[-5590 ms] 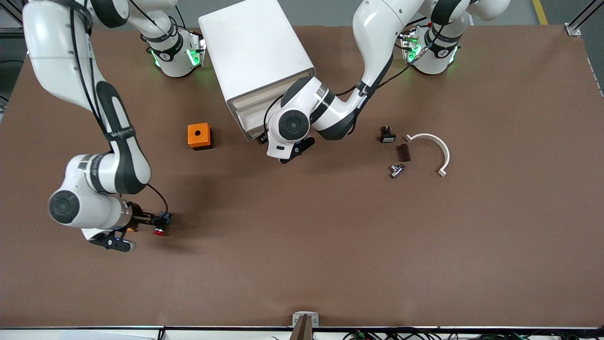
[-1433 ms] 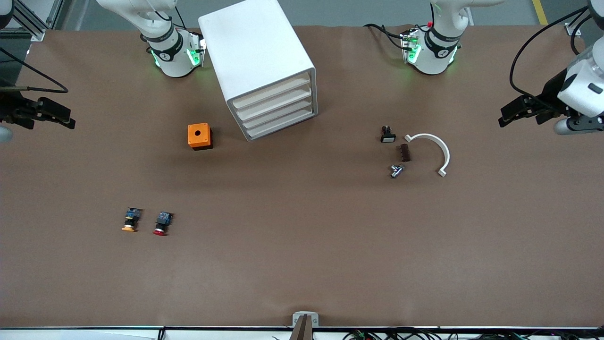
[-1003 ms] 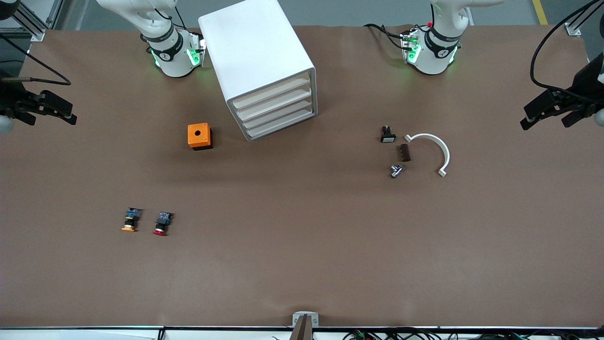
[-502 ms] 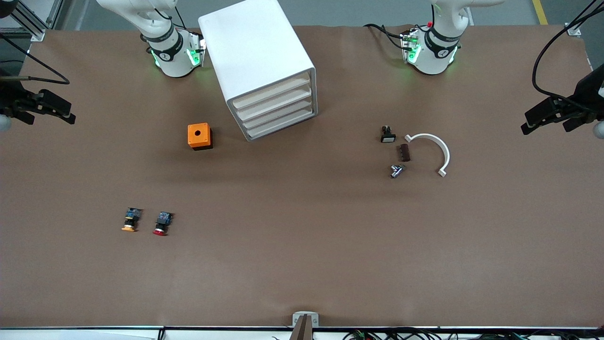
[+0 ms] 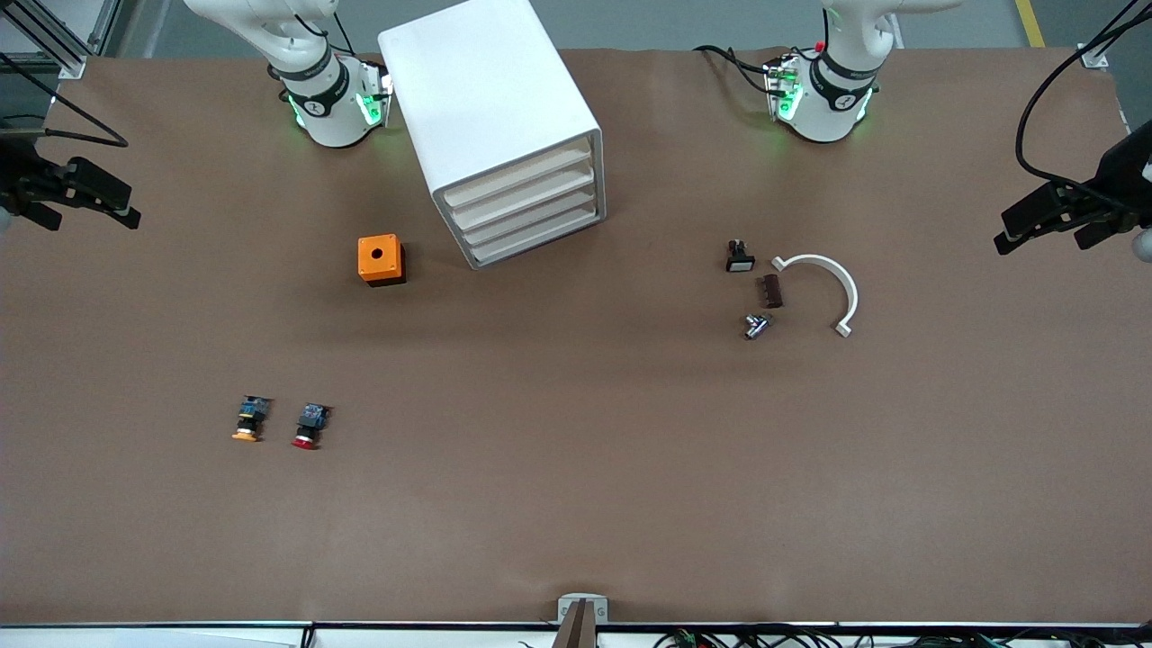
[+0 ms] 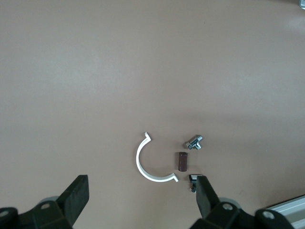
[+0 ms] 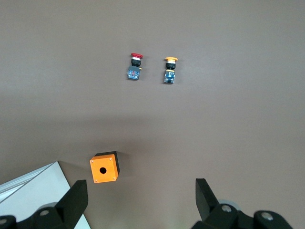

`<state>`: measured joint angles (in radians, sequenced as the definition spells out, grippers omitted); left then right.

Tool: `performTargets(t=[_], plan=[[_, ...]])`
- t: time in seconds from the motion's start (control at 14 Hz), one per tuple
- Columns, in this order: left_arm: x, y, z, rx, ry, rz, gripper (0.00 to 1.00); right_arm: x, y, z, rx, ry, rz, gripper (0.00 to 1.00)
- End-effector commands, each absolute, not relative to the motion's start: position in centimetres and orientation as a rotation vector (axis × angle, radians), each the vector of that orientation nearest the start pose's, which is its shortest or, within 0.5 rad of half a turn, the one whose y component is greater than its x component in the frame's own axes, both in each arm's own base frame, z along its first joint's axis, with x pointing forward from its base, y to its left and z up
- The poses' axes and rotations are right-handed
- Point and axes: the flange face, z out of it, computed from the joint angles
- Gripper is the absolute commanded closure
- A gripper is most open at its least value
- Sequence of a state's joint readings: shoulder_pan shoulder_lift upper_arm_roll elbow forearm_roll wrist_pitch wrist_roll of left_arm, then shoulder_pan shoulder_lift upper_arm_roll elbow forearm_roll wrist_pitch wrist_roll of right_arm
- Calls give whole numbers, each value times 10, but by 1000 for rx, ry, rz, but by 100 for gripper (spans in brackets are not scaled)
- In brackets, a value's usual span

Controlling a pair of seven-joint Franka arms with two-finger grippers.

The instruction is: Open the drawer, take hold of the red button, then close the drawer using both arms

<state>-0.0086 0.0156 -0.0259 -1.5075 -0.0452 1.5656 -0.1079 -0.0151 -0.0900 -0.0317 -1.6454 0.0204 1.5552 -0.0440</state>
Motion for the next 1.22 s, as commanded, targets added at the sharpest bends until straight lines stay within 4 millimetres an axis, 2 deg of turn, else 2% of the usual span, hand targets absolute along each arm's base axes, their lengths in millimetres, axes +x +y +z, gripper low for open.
performTargets(t=[0.0,0.57,1.15], plan=[[560,-25,650,-3161,-113,-58,1,517,-21,643,-3100,-1,-41,0],[561,-22,637,-3160,-105,22,1,519,-20,646,-3092,-5,-72,0],[560,-25,639,-3160,-103,22,1,519,-19,646,-3093,-10,-87,0]])
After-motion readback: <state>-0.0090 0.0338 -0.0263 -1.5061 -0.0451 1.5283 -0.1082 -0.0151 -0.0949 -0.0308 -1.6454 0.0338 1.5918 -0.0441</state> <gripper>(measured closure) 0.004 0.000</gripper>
